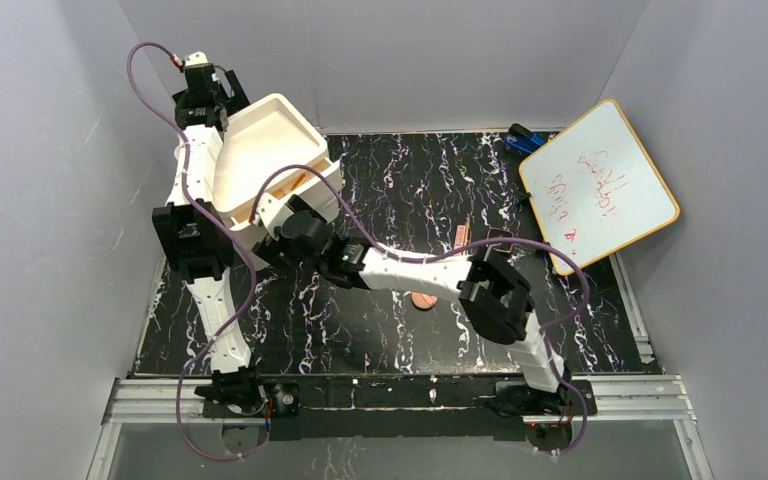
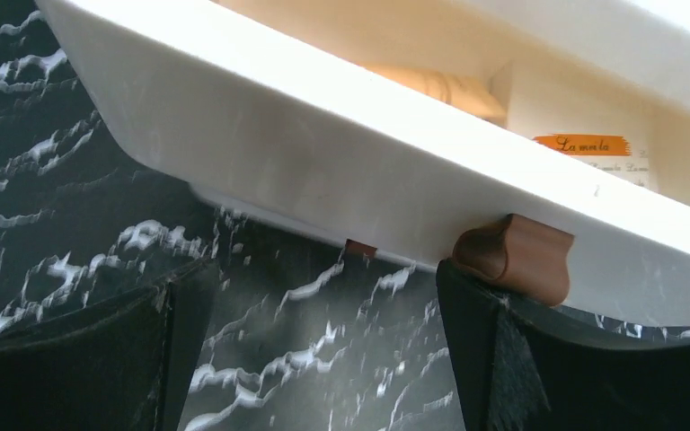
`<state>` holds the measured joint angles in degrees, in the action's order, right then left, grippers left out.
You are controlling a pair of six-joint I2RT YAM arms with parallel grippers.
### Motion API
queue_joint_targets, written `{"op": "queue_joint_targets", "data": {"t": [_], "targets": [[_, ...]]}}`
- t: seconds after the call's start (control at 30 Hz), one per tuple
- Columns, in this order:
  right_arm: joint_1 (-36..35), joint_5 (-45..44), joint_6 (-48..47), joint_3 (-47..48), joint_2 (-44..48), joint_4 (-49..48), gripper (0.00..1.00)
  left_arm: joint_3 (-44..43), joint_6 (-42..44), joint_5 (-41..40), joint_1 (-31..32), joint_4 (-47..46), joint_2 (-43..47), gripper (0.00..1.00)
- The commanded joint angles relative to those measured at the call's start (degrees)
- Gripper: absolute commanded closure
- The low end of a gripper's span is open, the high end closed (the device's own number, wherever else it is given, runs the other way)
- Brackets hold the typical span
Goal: Organize the makeup
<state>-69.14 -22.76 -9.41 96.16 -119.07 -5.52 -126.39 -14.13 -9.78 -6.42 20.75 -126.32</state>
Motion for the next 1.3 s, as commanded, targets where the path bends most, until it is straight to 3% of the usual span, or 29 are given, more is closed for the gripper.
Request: {"op": "queue_joint_targets", "data": {"t": [0.0,0.27,0.6,0.73,1.03,1.13,1.27], "targets": [[3.38,3.42,-2.53,13.85,-6.17,-1.88,0.01,-1.76,0.22,2.64,0.88,1.75,0.81,0.02],[6.74,7.77,-1.67,23.35,-11.53,-0.05,0.01,-1.8,0.33,2.6,0.88,1.83,0.81,0.02],[7.76,7.08,3.74,5.99,-6.98,-7.96,0.02,-1.93,0.19,2.8,0.88,1.83,0.38,0.02],[8.4,5.24,5.08,4.78,-7.86,-9.92,0.14,-2.02,0.07,3.05,0.98,1.77,0.29,0.02],[9.94,6.11,5.87,3.19,-7.99,-14.54,0.26,-2.13,0.33,2.82,0.97,1.83,-0.03,0.02],[10.22,7.26,6.35,4.05,-8.51,-14.65,0.35,-2.15,0.33,2.83,0.97,1.83,-0.28,0.02],[10.36,9.73,7.3,5.14,-9.07,-14.7,0.34,-2.2,0.33,2.89,0.97,1.83,-0.34,0.02]]}}
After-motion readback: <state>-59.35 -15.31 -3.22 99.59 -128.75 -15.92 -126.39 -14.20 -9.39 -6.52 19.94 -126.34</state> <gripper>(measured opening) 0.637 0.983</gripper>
